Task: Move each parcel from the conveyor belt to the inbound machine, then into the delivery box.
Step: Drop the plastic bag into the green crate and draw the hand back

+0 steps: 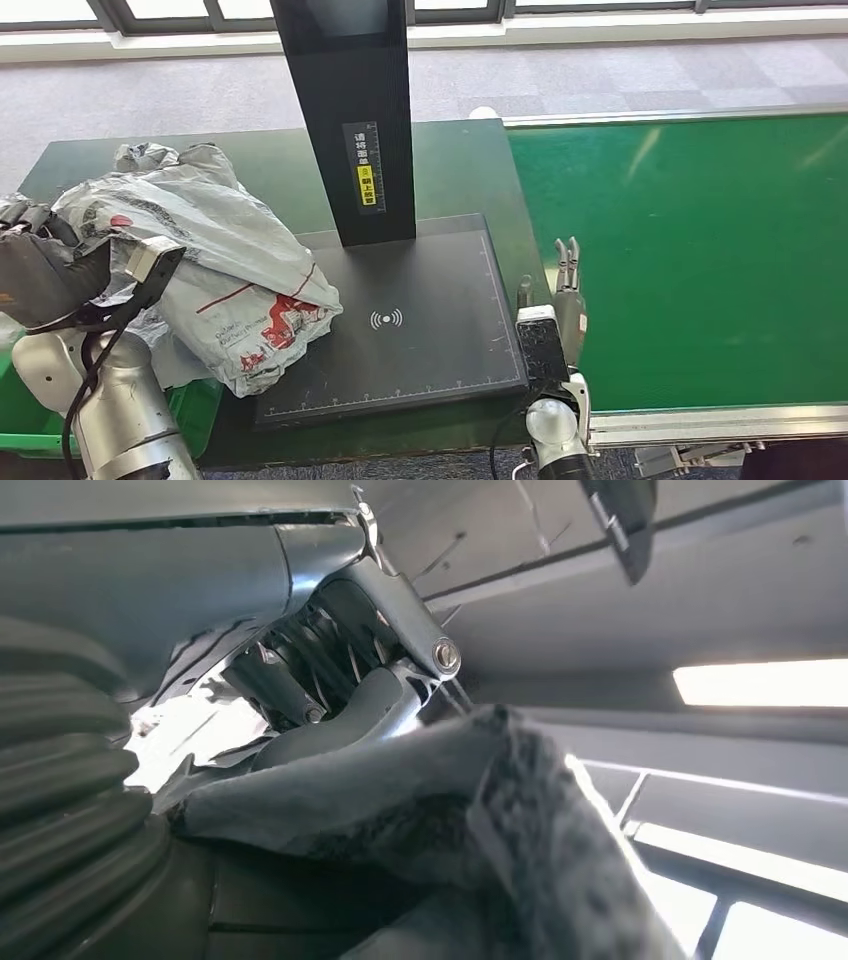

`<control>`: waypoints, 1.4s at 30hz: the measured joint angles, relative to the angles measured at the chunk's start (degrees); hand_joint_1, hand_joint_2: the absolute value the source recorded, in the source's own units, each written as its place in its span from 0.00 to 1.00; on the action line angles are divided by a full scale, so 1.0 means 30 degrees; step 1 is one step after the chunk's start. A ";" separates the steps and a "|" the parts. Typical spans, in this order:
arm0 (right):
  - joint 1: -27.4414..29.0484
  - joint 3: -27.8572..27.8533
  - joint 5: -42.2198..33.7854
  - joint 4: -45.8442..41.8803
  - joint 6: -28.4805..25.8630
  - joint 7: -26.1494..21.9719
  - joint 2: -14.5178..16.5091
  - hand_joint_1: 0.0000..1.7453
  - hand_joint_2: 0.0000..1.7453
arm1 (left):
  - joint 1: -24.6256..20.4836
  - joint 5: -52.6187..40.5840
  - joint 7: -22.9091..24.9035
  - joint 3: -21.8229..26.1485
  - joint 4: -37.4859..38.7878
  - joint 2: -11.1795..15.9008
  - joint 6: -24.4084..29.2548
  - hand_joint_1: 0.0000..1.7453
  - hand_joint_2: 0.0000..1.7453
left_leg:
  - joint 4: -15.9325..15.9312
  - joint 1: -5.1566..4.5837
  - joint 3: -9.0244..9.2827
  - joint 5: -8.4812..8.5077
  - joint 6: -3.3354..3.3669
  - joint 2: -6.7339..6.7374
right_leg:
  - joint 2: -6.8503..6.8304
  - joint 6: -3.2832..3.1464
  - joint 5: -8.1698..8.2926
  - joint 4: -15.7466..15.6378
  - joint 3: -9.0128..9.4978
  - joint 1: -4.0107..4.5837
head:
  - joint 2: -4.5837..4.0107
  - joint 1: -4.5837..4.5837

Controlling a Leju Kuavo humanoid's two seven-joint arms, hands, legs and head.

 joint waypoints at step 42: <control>-0.0755 -0.0046 0.1595 0.0109 0.1545 0.0793 0.0259 0.00 0.00 | -0.4396 0.4321 -0.2246 1.4145 0.5853 0.3515 0.0007 0.00 0.00 | 0.0000 0.0005 -0.0024 0.0018 0.0001 -0.0049 | -0.0053 -0.0017 -0.0009 0.0006 -0.0009 0.0009 | 0.0000 0.0015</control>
